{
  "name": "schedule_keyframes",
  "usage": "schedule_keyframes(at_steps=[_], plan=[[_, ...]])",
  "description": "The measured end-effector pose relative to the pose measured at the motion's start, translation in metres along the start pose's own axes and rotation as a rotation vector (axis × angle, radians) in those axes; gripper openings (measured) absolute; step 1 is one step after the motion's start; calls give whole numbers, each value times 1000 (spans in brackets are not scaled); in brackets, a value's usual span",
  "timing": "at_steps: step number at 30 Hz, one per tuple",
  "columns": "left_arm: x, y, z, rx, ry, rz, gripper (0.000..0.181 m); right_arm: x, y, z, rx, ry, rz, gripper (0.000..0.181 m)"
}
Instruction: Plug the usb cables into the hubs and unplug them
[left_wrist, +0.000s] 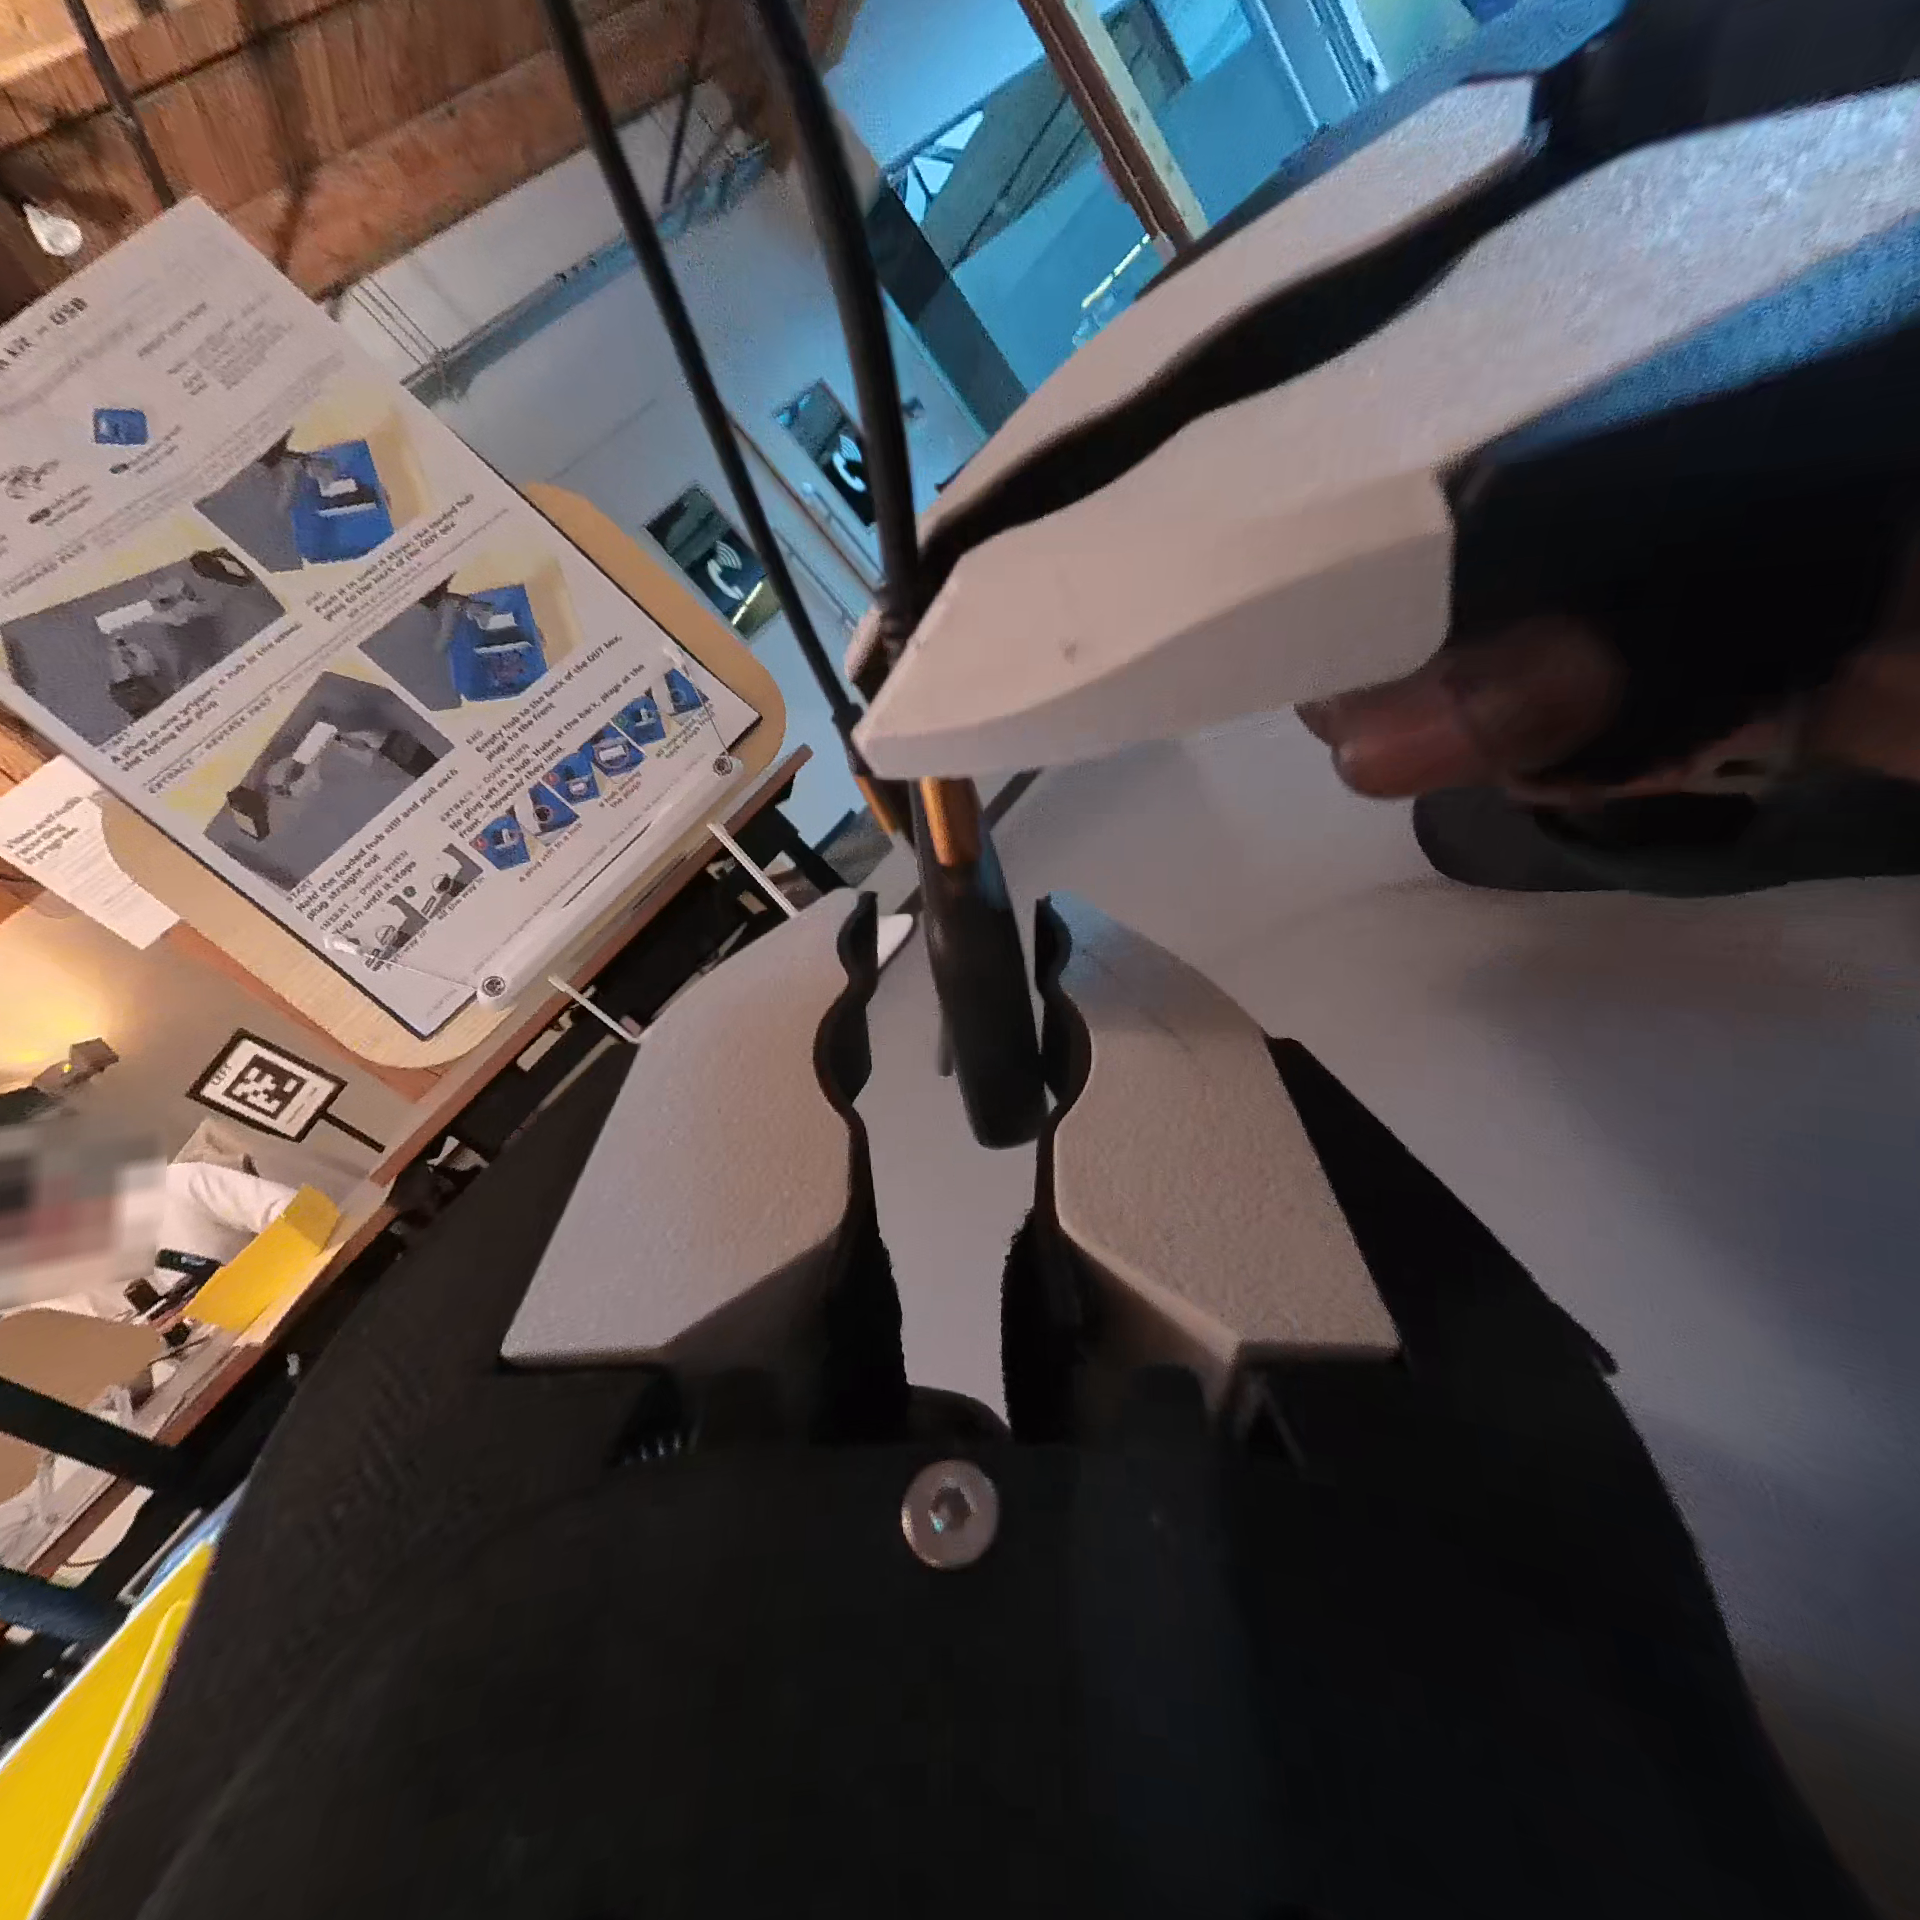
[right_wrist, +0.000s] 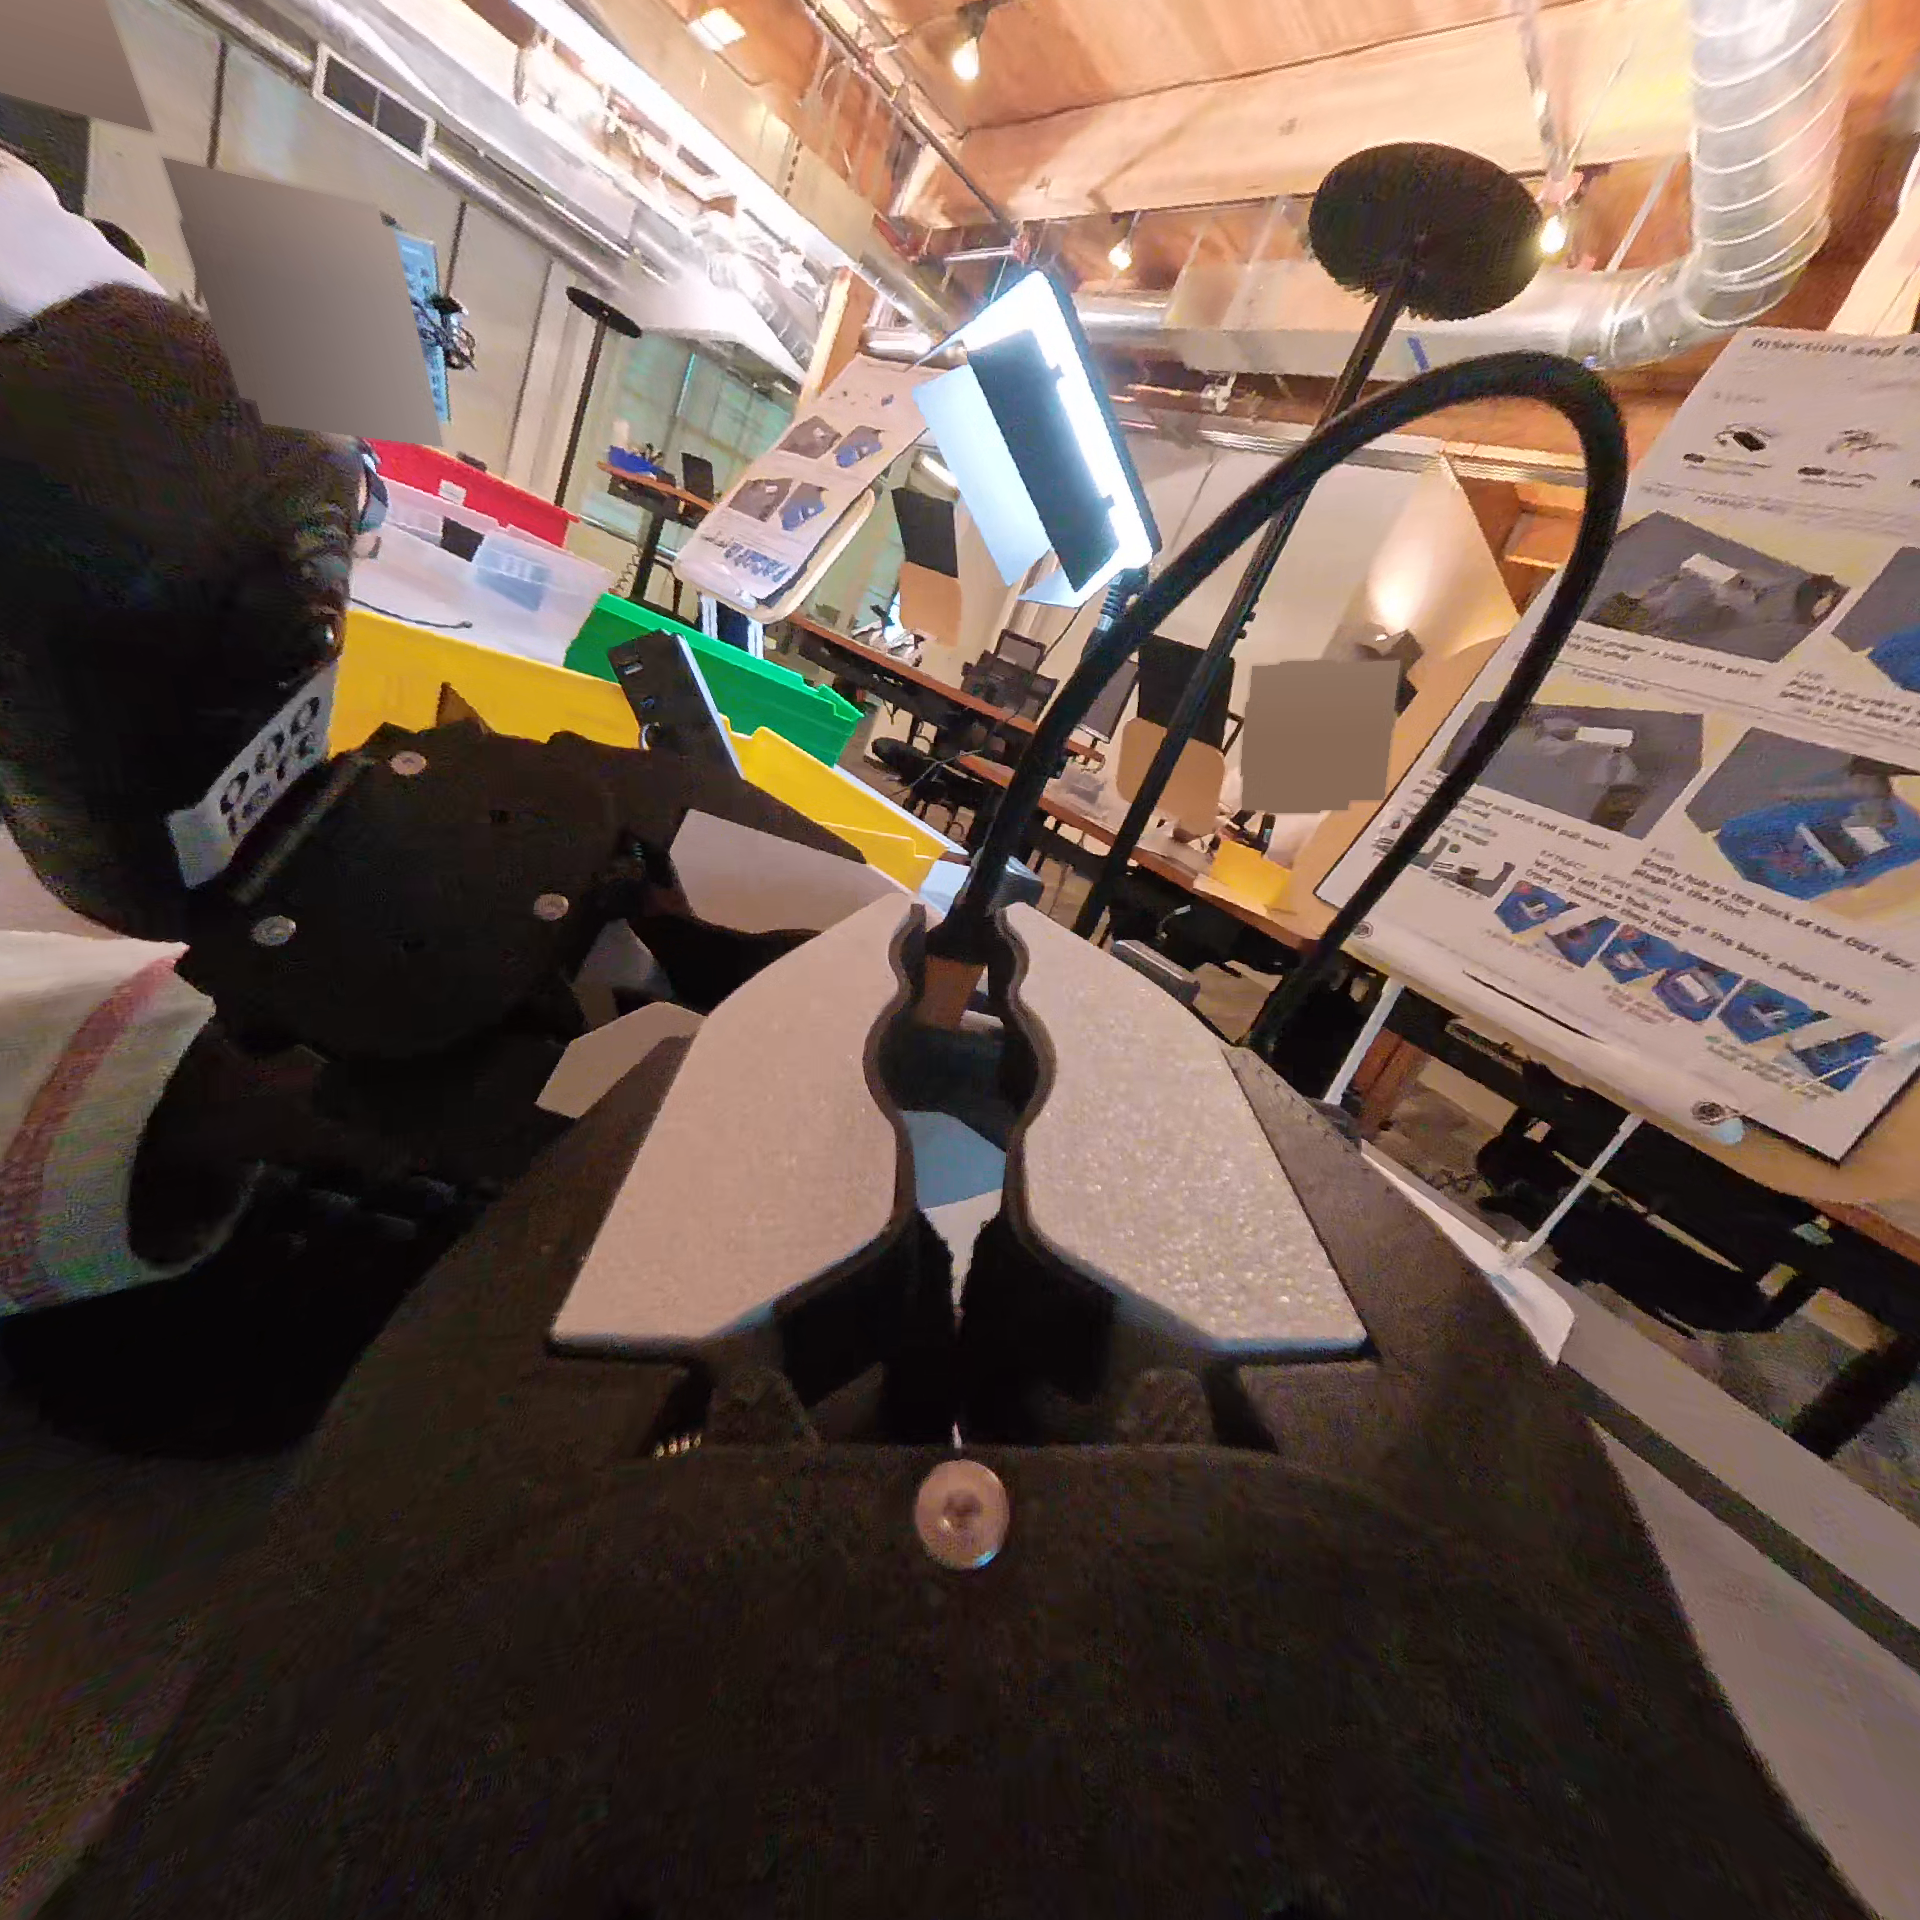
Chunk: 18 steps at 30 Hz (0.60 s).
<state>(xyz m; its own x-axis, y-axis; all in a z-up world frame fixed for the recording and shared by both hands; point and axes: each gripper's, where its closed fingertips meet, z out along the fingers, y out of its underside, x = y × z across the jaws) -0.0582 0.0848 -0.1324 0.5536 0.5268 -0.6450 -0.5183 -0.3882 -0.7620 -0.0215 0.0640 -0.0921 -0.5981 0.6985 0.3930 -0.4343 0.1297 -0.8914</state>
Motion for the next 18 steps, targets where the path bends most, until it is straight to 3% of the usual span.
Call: schedule_keyframes(at_steps=[4,7,11,16,18], plan=[[5,-2,3,-28,-2,14,26,-3,9,-2,-2,56,-82,11],[9,0,4,-45,31,-48,14,-3,9,-3,22,87,-70,11],[9,2,5,-42,27,-67,12,-3,10,-3,2,82,-56,11],[9,-7,2,22,20,-87,13,11,5,-8,12,28,179,11],[13,0,4,-11,42,-83,12,9,13,-9,6,49,219,11]])
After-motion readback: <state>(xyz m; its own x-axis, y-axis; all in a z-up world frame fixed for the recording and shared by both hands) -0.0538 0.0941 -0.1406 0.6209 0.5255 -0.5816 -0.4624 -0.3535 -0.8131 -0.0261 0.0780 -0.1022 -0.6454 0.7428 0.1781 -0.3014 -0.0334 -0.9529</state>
